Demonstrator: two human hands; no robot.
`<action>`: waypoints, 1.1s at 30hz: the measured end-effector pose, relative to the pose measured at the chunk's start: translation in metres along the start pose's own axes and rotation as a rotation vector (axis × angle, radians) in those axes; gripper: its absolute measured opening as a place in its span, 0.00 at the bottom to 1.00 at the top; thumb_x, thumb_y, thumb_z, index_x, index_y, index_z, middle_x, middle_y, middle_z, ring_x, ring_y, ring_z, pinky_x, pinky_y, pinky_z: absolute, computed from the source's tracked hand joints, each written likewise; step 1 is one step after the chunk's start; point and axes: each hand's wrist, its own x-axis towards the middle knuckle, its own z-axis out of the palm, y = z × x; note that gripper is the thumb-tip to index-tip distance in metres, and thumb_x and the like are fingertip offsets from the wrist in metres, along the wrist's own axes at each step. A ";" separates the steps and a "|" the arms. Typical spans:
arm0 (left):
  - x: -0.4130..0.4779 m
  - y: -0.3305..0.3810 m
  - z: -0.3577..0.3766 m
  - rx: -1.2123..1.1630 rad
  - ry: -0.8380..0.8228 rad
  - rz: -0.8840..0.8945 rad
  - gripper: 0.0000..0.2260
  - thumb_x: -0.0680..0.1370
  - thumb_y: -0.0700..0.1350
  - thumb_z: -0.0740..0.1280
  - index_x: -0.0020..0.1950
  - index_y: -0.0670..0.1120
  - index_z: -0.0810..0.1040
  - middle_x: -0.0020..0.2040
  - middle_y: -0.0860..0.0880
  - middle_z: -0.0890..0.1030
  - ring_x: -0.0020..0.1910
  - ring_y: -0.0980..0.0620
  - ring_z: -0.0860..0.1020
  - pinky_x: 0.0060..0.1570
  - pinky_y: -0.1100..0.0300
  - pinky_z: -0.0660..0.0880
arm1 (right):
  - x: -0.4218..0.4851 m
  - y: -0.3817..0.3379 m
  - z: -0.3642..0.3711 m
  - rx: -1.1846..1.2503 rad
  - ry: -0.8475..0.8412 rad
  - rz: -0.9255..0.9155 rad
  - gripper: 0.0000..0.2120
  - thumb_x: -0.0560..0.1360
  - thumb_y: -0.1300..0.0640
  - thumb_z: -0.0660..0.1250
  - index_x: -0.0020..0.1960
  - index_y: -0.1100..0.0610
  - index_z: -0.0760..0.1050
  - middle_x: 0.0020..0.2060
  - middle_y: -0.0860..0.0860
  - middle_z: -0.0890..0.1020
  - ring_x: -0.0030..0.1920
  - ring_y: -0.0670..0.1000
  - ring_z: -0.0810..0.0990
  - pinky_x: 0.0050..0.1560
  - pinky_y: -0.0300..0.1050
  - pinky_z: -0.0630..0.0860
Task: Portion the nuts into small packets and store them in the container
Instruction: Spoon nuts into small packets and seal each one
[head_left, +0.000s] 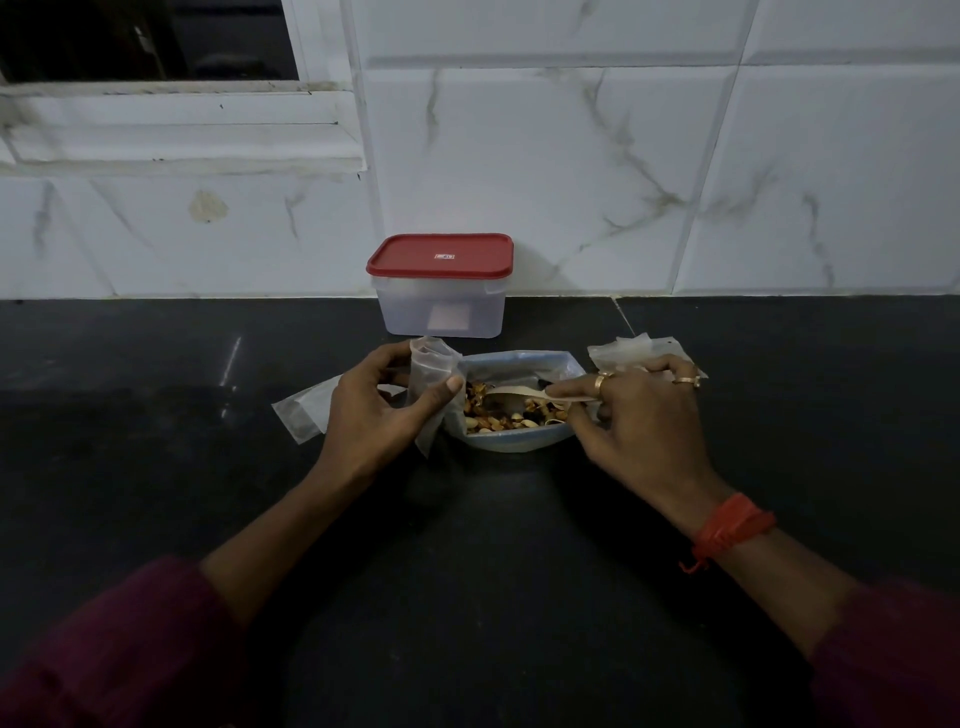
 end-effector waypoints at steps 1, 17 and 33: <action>0.000 0.000 0.000 0.006 -0.005 0.000 0.32 0.68 0.62 0.71 0.68 0.48 0.76 0.60 0.52 0.81 0.56 0.59 0.79 0.48 0.65 0.75 | 0.001 0.000 0.000 -0.003 -0.005 -0.001 0.09 0.75 0.49 0.69 0.54 0.40 0.83 0.28 0.39 0.76 0.38 0.44 0.77 0.62 0.56 0.66; 0.000 0.002 0.000 0.002 -0.017 -0.018 0.33 0.68 0.62 0.71 0.69 0.47 0.75 0.61 0.51 0.81 0.57 0.57 0.78 0.48 0.66 0.74 | 0.003 -0.001 -0.007 0.081 0.140 -0.239 0.07 0.71 0.51 0.69 0.46 0.49 0.85 0.36 0.41 0.83 0.40 0.42 0.79 0.62 0.53 0.64; 0.001 -0.001 0.002 0.042 -0.014 0.002 0.28 0.71 0.56 0.74 0.69 0.47 0.75 0.61 0.51 0.81 0.57 0.58 0.78 0.48 0.67 0.73 | 0.006 0.015 -0.005 -0.188 0.064 -0.094 0.09 0.74 0.54 0.73 0.54 0.51 0.85 0.36 0.49 0.84 0.39 0.50 0.81 0.62 0.54 0.64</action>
